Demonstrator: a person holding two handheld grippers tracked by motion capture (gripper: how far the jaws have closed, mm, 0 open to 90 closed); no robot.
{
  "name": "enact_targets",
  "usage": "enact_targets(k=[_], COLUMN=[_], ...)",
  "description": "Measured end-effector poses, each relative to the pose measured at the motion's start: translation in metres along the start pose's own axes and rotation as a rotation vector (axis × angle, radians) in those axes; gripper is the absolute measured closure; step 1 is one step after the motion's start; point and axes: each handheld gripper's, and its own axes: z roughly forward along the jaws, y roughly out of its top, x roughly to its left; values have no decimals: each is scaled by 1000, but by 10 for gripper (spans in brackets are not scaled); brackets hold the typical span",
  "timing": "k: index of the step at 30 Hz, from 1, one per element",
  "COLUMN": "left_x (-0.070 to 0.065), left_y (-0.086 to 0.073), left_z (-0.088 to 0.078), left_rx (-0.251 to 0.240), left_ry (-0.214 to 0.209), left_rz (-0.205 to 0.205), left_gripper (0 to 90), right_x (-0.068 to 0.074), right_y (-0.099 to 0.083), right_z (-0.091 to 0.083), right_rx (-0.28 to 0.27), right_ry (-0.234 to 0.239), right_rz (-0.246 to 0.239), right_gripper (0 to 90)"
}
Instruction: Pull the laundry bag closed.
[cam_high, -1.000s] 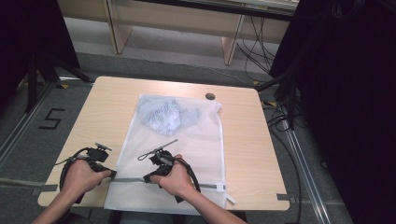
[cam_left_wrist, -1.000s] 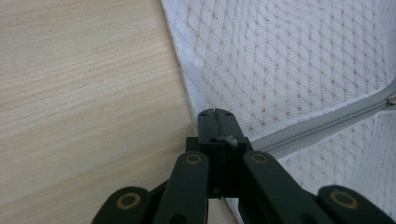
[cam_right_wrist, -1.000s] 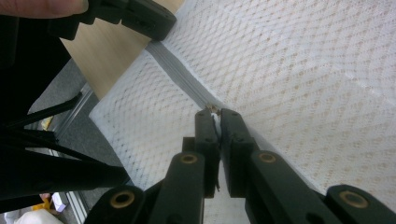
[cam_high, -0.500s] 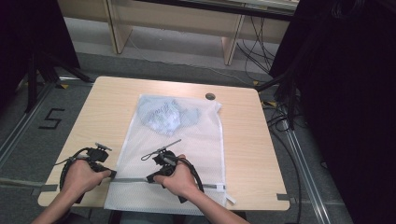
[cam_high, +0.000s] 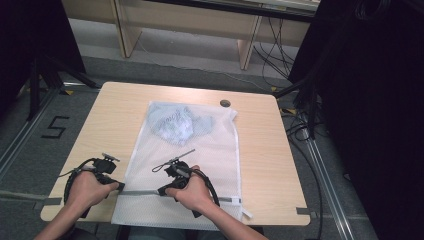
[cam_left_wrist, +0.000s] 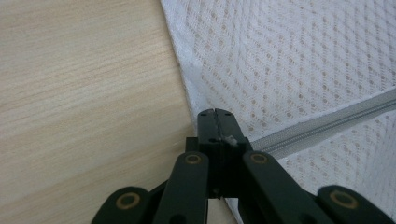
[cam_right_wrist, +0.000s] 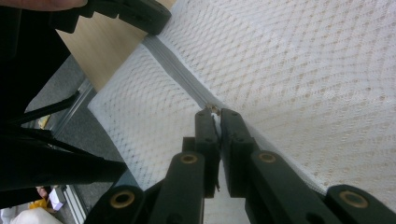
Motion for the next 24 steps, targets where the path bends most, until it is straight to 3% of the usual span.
enact_targets(k=[4,9,10,13,15,16,20,21,24], left_x=[0,0,0,0,0,-1,0,0,0], left_y=[0,0,0,0,0,0,0,0,0], left_z=[0,0,0,0,0,0,0,0,0], left_rx=[0,-2,-2,0,2,-1,-3,-2,-2], left_ry=[-1,1,0,2,1,0,-1,0,0], left_rz=[-2,-3,-4,-2,-2,-4,-5,-3,-2], left_gripper=[899,899,899,900,900,899,900,900,900], right_x=[1,0,-3,-2,-4,-2,-4,-2,-6], right_y=[0,-1,-1,-1,-2,-3,-3,-3,-4], right_z=[-1,-2,-2,-4,-3,-3,-3,-3,-4], right_rx=[2,8,13,10,3,-3,0,9,-1], right_ry=[29,17,9,15,-11,-4,-4,-2,-7], right_rz=[31,22,-3,14,-8,18,-13,14,-16], right_gripper=[871,871,871,871,871,871,871,870,871])
